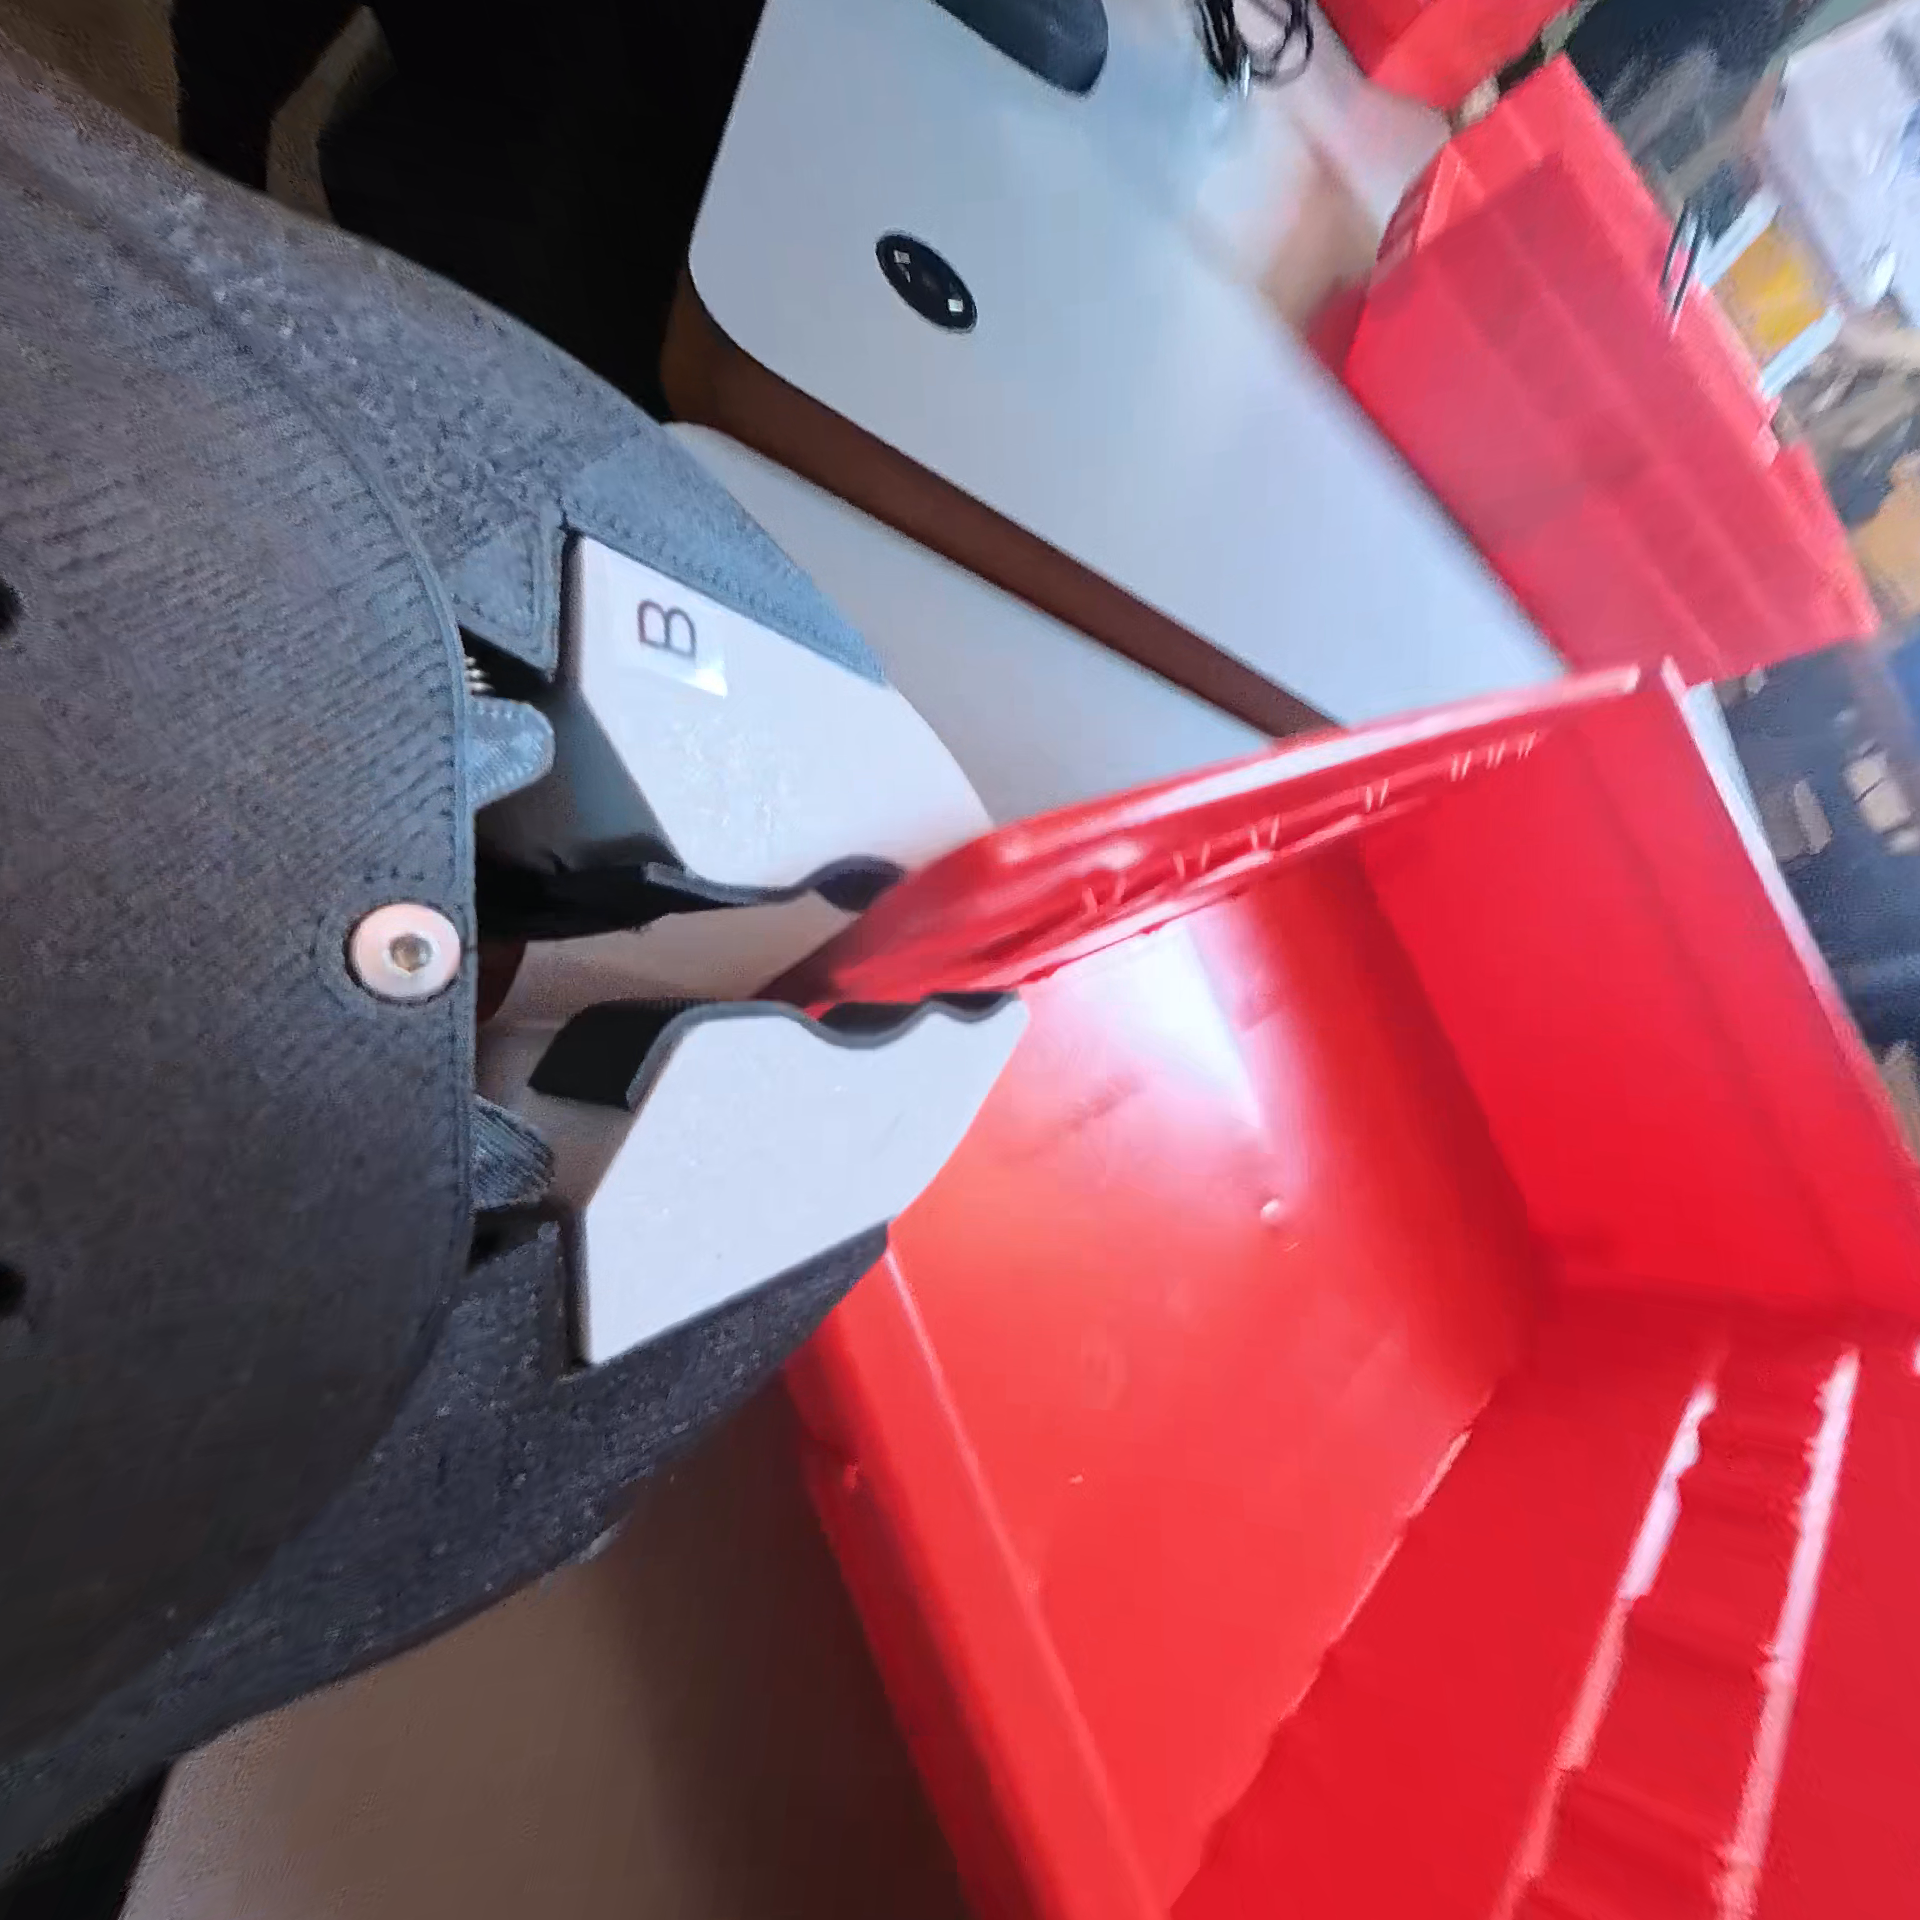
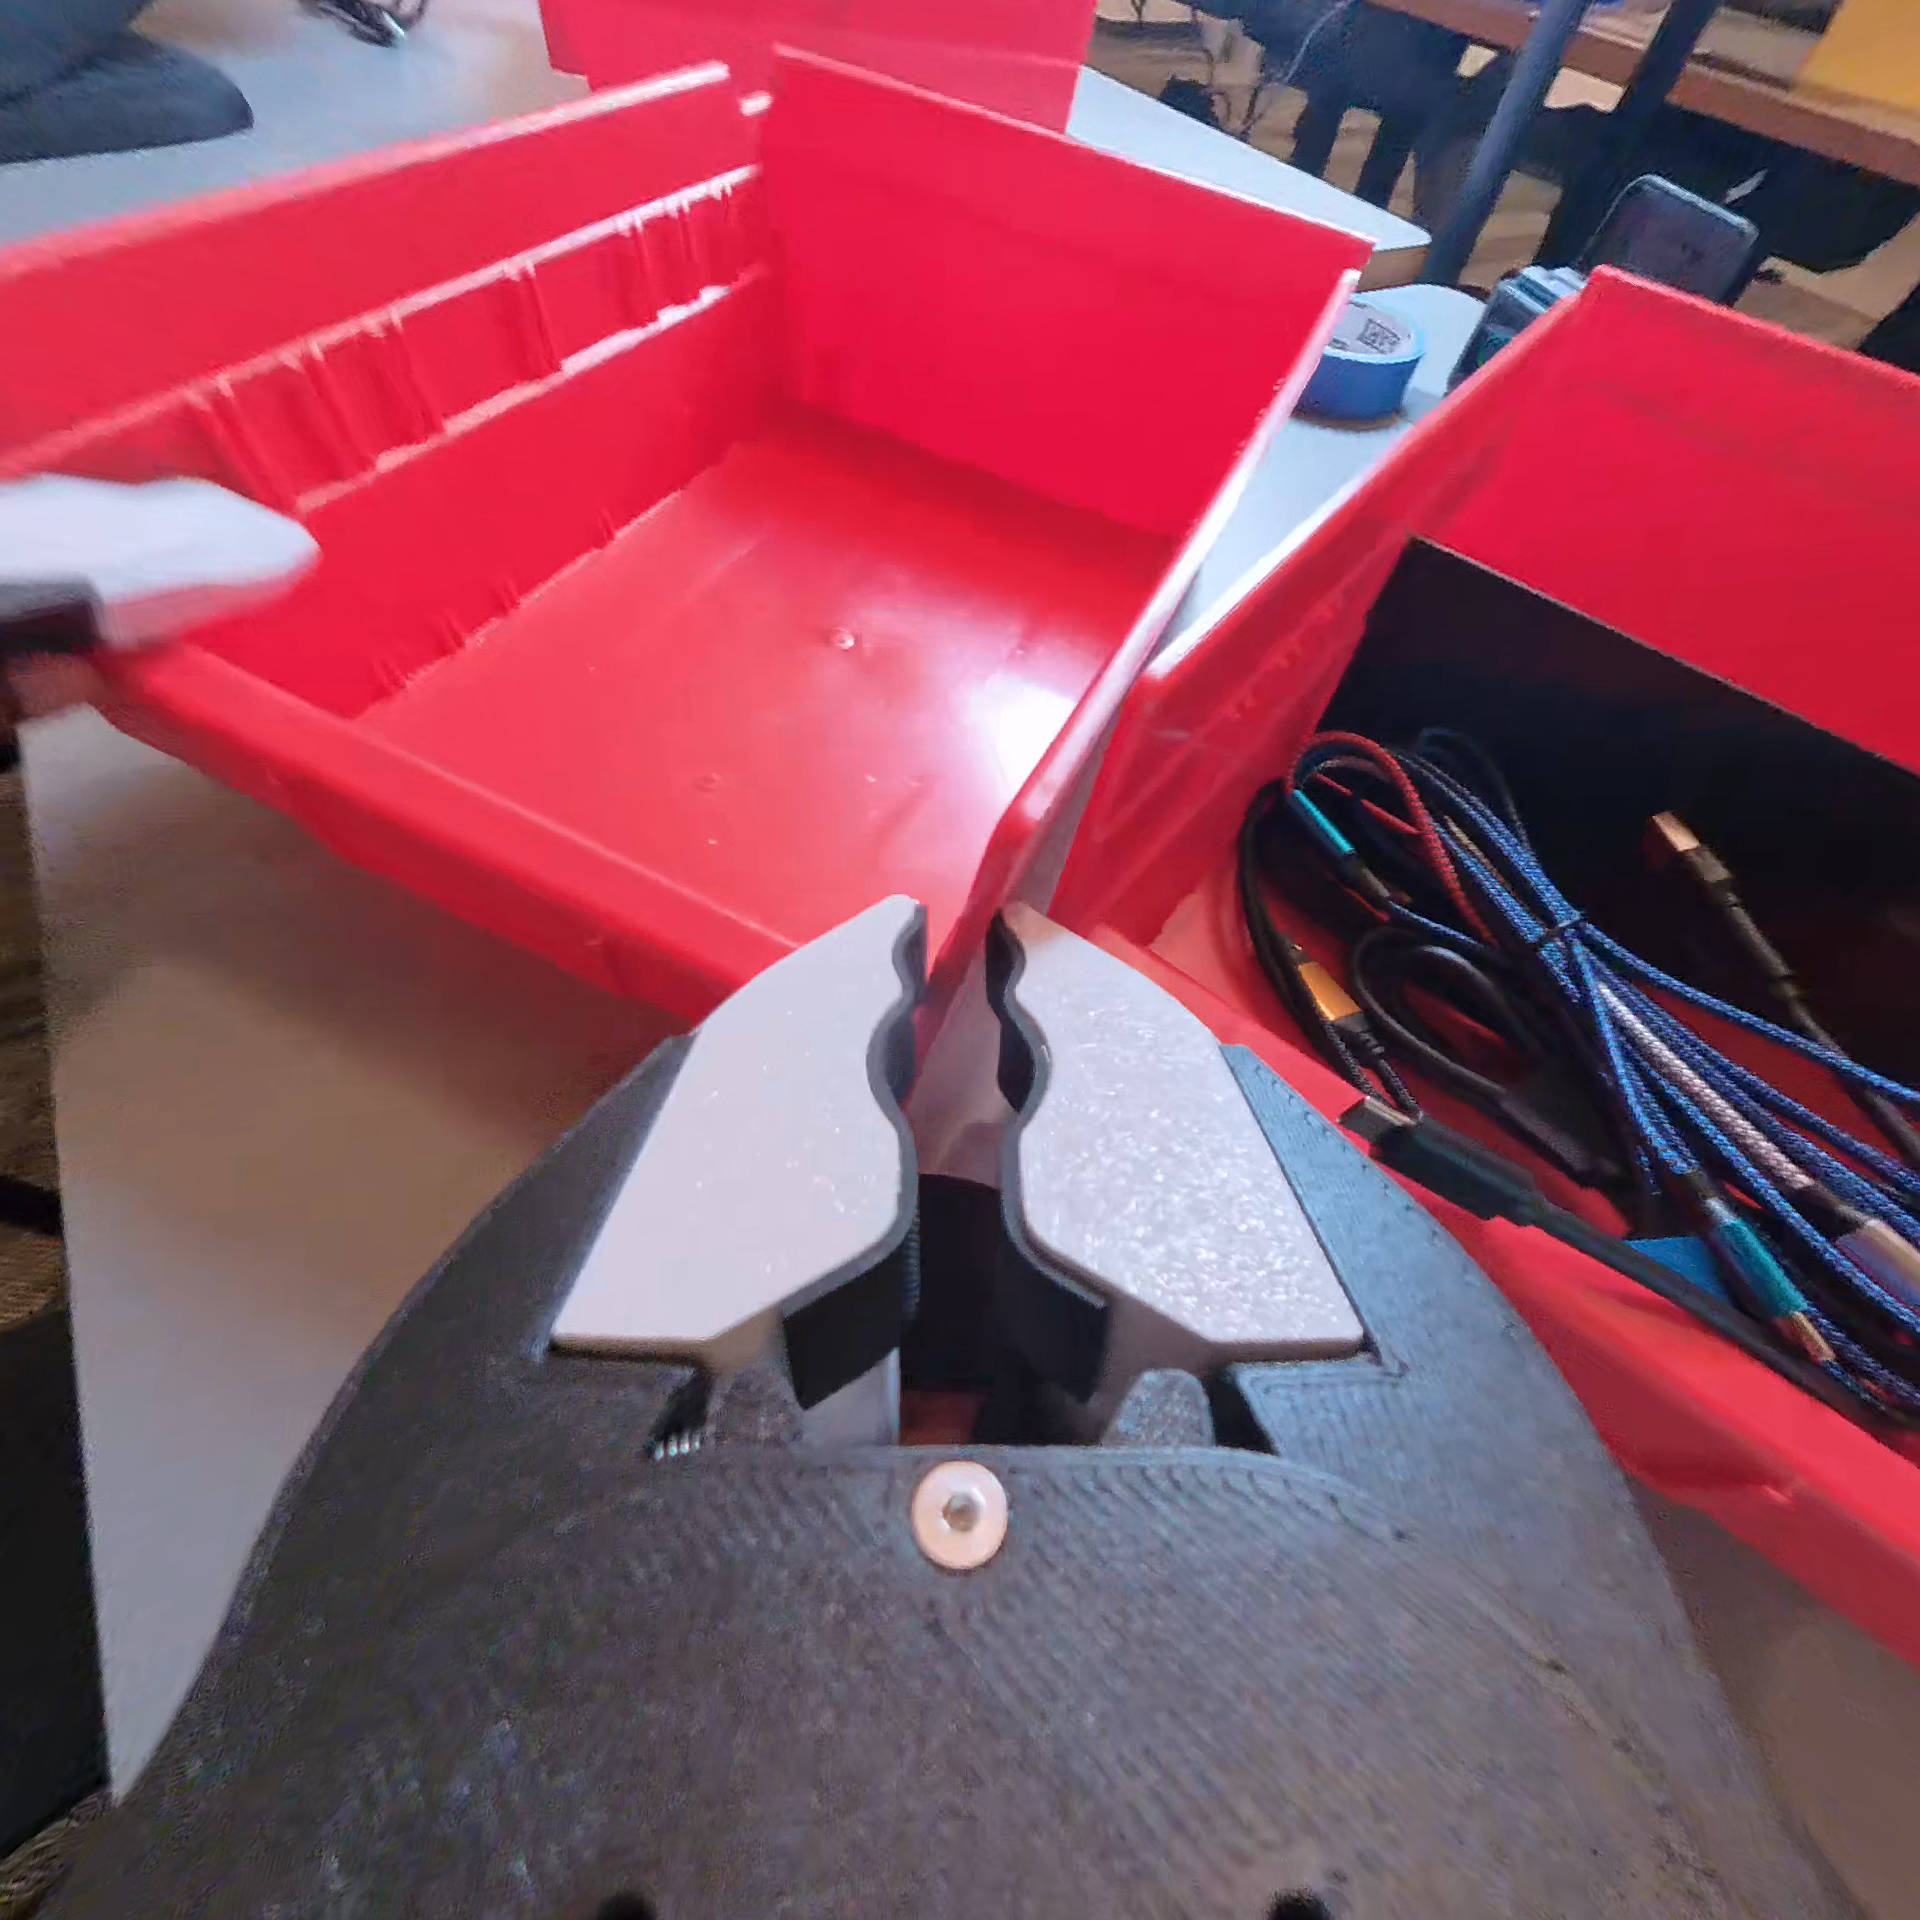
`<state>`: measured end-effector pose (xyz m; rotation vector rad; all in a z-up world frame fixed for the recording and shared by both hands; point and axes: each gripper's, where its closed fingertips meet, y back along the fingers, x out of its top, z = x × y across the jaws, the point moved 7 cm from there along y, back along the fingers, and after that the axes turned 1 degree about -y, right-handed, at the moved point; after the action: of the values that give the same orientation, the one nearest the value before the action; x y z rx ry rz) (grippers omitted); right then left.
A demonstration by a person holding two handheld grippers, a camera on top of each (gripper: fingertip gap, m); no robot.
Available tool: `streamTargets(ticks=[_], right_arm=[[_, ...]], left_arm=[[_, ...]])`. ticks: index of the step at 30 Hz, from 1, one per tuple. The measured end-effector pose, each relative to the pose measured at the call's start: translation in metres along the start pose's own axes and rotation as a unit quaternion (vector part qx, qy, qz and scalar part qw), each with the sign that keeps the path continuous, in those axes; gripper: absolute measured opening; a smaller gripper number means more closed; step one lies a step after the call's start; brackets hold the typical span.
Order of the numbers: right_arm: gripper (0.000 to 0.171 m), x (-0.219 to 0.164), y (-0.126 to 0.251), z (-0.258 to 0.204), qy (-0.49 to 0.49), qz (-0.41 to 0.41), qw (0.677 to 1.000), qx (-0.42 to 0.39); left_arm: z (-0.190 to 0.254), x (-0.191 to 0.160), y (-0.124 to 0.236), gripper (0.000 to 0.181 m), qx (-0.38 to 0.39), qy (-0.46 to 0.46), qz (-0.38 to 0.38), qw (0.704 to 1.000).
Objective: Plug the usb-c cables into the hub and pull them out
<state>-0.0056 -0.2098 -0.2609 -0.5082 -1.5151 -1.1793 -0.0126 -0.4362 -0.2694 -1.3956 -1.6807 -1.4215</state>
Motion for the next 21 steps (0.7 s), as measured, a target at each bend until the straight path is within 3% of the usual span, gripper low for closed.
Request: streamTargets(ticks=[5, 8, 13, 17, 21], right_arm=[[0.009, 0.011, 0.011, -0.008, 0.097, 0.081, 0.991, -0.05], [0.009, 0.027, 0.028, -0.007, 0.104, 0.151, 0.981, -0.057], [0.008, 0.065, 0.081, 0.007, 0.163, 0.275, 0.939, -0.131], [0.007, 0.058, 0.143, 0.037, 0.134, 0.333, 0.91, -0.207], [0.005, 0.018, 0.209, 0.075, 0.107, 0.348, 0.883, -0.296]], left_arm=[[-0.008, 0.029, 0.029, 0.007, 0.064, 0.008, 0.075, 0.995], [-0.009, 0.046, 0.049, 0.007, 0.085, 0.016, 0.135, 0.987], [0.008, 0.081, 0.084, 0.008, 0.104, 0.063, 0.307, 0.944], [0.059, 0.109, 0.101, 0.01, 0.051, 0.094, 0.425, 0.899], [0.135, 0.13, 0.104, 0.012, -0.055, 0.091, 0.46, 0.882]])
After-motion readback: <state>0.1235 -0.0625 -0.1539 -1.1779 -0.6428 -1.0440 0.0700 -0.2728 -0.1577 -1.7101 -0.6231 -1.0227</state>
